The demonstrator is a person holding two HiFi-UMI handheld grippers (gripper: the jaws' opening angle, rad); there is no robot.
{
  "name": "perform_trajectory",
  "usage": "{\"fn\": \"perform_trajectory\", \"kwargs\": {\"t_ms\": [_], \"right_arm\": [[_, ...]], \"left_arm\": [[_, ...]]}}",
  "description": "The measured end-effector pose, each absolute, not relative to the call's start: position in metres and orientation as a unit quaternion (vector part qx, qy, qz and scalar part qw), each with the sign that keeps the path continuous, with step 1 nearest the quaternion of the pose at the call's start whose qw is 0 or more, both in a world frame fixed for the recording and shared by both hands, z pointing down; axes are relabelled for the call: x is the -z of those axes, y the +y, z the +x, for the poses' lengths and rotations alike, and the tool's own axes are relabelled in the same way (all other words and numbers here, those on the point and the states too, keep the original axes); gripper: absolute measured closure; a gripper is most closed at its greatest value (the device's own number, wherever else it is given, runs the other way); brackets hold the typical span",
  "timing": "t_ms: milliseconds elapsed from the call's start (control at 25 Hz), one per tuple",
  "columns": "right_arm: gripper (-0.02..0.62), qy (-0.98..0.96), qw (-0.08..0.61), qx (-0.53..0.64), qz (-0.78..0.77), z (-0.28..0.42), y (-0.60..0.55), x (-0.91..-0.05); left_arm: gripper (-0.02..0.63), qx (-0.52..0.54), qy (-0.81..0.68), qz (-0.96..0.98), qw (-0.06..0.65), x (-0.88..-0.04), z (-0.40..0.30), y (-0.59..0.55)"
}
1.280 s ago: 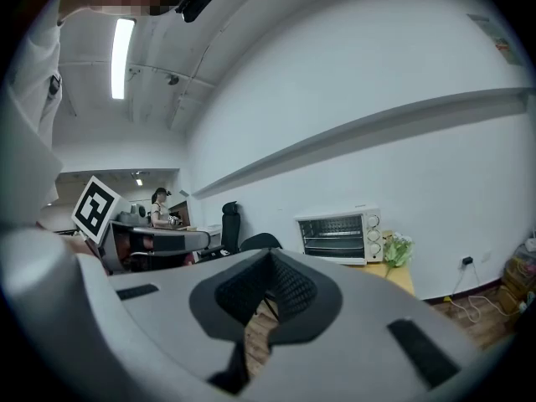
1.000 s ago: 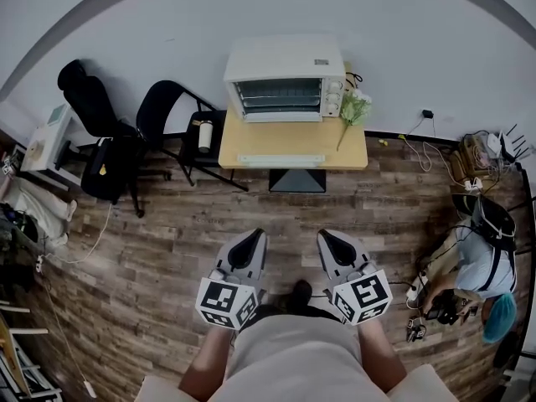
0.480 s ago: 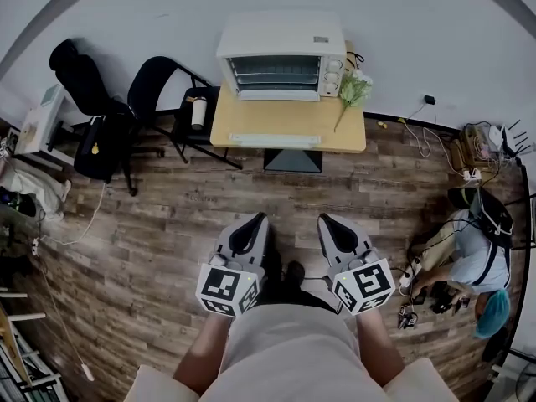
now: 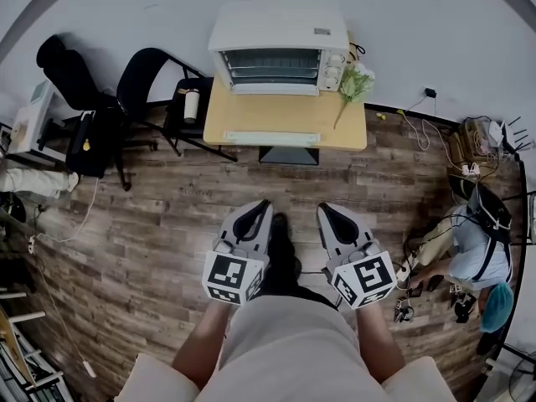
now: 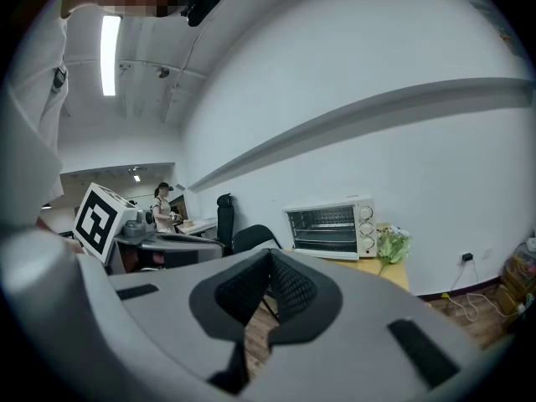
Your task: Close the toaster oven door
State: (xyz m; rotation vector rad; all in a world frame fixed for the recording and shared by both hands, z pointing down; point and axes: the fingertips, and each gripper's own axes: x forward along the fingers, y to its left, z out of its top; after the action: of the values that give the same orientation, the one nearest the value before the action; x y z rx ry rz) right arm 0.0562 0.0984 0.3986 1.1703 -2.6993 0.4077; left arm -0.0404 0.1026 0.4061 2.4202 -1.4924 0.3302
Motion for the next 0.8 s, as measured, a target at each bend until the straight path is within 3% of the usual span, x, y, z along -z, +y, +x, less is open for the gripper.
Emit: {"fn": "perform_trajectory", "kwargs": {"t_ms": [800], "right_arm": [[0.597,-0.908,0.117,-0.121,0.384,0.003,-0.048,-0.408]], "left_arm": [[0.594,-0.132,-0.512,0.837,0.139,-0.45,-0.076,-0.03]]}}
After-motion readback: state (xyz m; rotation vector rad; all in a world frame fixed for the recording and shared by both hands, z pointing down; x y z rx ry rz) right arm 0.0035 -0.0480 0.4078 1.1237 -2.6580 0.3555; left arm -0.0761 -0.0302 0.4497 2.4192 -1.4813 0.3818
